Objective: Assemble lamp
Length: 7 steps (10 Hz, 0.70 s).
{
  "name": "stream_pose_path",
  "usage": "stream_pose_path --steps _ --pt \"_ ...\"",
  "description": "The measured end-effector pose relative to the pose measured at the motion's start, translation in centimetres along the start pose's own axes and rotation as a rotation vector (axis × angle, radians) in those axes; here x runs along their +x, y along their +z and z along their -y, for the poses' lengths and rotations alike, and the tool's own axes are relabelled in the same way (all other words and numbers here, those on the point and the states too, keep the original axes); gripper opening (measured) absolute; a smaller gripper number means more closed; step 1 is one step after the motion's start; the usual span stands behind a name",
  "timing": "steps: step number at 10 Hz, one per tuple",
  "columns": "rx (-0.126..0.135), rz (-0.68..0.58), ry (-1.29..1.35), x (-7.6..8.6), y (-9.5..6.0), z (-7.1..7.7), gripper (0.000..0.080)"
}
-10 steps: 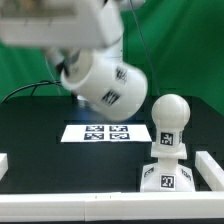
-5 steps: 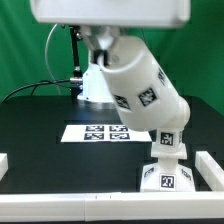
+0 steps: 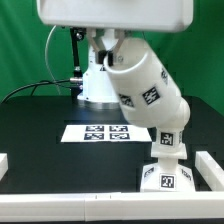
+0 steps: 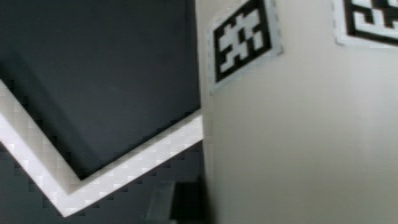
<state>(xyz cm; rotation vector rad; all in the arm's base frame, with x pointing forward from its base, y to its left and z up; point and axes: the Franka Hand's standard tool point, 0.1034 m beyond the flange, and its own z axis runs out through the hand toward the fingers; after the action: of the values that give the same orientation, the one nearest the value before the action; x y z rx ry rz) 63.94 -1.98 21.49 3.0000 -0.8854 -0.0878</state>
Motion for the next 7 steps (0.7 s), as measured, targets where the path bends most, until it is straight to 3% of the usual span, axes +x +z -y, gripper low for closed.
stream_pose_path --steps 1,3,6,7 --pt "-0.010 -0.004 -0.027 -0.7 -0.6 0.5 0.0051" --pt "-0.050 -0.037 -0.105 -1.9 0.0 1.1 0.0051" --pt "-0.045 -0.033 -0.098 -1.8 0.2 1.1 0.0051" --pt "-0.063 -0.041 -0.114 -1.9 0.3 1.2 0.0051"
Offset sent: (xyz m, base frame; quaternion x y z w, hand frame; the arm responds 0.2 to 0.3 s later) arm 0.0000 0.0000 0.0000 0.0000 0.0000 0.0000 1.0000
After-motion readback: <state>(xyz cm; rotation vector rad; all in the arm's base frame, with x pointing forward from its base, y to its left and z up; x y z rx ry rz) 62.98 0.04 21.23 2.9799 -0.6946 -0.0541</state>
